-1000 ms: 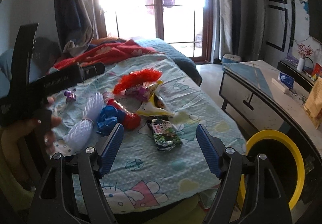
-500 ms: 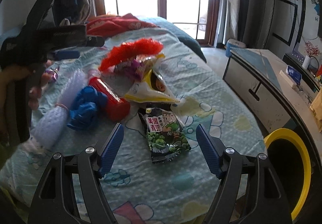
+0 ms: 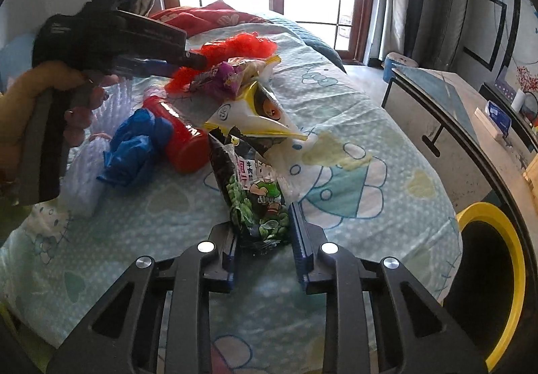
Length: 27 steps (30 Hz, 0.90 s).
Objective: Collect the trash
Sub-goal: 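Grasp the red plastic bag with the left gripper while the right grasps the green snack packet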
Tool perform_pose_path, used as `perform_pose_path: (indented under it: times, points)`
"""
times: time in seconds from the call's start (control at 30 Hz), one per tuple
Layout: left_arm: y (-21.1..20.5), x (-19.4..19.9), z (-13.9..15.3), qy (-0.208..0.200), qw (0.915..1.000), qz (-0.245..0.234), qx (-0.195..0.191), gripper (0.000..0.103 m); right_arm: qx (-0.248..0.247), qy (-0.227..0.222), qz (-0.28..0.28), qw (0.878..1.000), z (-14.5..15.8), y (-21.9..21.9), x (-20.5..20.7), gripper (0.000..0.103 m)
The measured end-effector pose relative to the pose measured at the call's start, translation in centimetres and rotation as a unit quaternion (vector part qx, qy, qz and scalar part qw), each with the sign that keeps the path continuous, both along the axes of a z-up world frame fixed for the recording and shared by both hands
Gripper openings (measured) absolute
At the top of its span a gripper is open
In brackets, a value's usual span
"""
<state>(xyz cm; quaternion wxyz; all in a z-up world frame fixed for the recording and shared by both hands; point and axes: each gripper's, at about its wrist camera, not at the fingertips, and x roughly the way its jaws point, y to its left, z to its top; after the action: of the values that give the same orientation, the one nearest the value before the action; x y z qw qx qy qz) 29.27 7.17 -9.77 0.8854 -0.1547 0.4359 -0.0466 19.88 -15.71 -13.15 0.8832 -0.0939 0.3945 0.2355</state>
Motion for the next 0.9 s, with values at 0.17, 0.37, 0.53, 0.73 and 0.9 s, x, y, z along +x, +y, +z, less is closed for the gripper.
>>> perform_pose_path:
  times: [0.17,0.37,0.53,0.73,0.9]
  points:
    - [0.2,-1.0,0.5,-0.013,0.9999,0.001,-0.006,0.004,0.010,0.007,0.005,1.000,0.3,-0.3,-0.7,0.023]
    - [1.2,-3.3,1.8,-0.042,0.9986,0.017,-0.028,0.003,0.019,0.013,0.011,1.000,0.7,-0.5,-1.5,0.023]
    - [2.2,-5.9,3.0,-0.069,0.9964,0.031,-0.038,0.002,0.028,0.014,0.016,0.999,1.1,-0.5,-2.2,0.022]
    - [2.7,-8.8,4.7,-0.098,0.9935,0.040,-0.042,0.002,0.040,0.009,0.018,0.999,2.0,-0.8,-2.9,0.022]
    - [2.3,-10.5,6.2,-0.119,0.9915,0.035,-0.037,0.002,0.053,0.004,0.019,0.998,2.9,-1.2,-3.2,0.022]
